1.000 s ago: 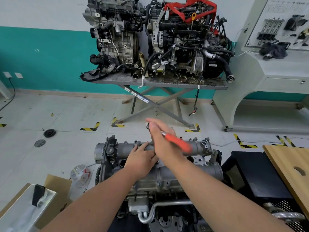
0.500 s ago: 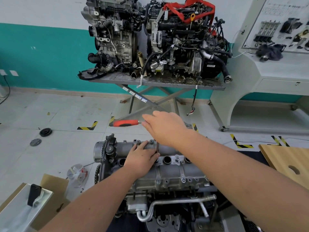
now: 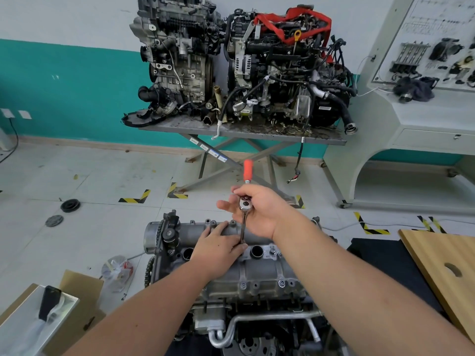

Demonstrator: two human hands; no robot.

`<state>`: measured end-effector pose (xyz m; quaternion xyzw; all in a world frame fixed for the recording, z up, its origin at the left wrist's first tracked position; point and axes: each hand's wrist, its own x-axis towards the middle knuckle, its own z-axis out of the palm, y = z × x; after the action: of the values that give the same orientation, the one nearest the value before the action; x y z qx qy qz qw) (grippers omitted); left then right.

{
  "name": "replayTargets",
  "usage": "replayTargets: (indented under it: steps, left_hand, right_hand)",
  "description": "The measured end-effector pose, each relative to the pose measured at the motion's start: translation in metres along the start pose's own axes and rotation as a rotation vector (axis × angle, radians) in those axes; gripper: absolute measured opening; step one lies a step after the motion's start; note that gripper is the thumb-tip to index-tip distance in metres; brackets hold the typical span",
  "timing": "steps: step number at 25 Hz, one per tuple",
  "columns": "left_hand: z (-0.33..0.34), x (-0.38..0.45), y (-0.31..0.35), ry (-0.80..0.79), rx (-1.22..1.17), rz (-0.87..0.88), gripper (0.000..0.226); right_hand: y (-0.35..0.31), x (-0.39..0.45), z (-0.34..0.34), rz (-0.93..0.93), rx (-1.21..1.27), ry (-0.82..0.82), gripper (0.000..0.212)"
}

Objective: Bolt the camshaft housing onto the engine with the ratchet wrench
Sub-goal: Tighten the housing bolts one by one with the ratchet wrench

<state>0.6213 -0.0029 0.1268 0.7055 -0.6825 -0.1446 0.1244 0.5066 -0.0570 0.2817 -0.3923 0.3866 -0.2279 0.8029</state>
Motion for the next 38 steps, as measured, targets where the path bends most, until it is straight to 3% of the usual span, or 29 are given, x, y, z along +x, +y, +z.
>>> replayTargets:
  steps: [3,6,9,11,13,15,17,19,23,25,26,29,31,33,35,38]
  left_hand:
    - [0.0,0.0,0.0,-0.018,-0.02,-0.013,0.039]
    - [0.001,0.001,-0.001,-0.029,0.033,-0.011,0.044]
    - [-0.001,0.002,0.001,-0.011,0.042,-0.006,0.046]
    - [-0.002,0.001,0.0,-0.025,0.143,0.018,0.058]
    - [0.001,0.0,0.003,-0.005,0.209,0.019,0.06]
    - [0.003,-0.002,0.003,0.015,0.141,-0.024,0.057]
    - [0.0,-0.001,0.003,0.023,-0.011,-0.047,0.053]
    - [-0.001,0.001,0.001,0.011,-0.028,-0.014,0.042]
    - [-0.001,0.002,0.0,-0.032,-0.04,-0.02,0.04]
    - [0.0,0.001,0.0,-0.043,-0.047,-0.029,0.039]
    - [-0.001,0.001,0.001,-0.051,-0.049,-0.03,0.039]
    - [-0.001,0.001,0.0,-0.034,-0.043,-0.016,0.039]
    - [-0.001,0.001,0.0,-0.026,-0.022,-0.011,0.039]
    - [0.0,0.001,0.0,-0.026,-0.024,-0.018,0.037]
    - [0.001,0.001,0.0,-0.024,-0.034,-0.027,0.037]
    - [0.001,0.002,-0.001,-0.009,-0.015,-0.017,0.037]
  right_hand:
    - [0.013,0.0,0.0,-0.067,0.233,0.029,0.019]
    - [0.03,-0.003,-0.004,-0.201,0.211,-0.035,0.027]
    - [0.048,-0.006,-0.01,-0.462,-0.267,-0.081,0.029]
    - [0.058,-0.002,-0.013,-0.836,-0.691,0.036,0.029]
    - [0.064,0.008,-0.015,-1.145,-0.965,0.126,0.031]
    - [0.059,0.015,-0.014,-1.306,-1.237,0.188,0.027]
    - [0.048,0.017,-0.018,-1.429,-1.582,0.361,0.029]
    - [0.032,0.011,-0.021,-1.367,-1.864,0.433,0.026]
    - [0.001,0.0,-0.001,-0.794,-2.095,0.332,0.047]
    - [-0.011,0.002,0.005,-0.572,-1.99,0.277,0.044]
    - [-0.017,0.002,0.006,-0.443,-1.822,0.243,0.043]
    - [-0.021,-0.001,0.004,-0.033,-0.917,0.086,0.022]
    - [-0.009,-0.003,0.001,0.013,-0.307,0.047,0.019]
    - [0.003,-0.003,-0.004,-0.055,0.143,0.05,0.017]
    - [0.015,0.0,-0.01,-0.106,0.298,0.026,0.019]
    - [0.032,0.0,-0.015,-0.238,0.056,0.005,0.025]
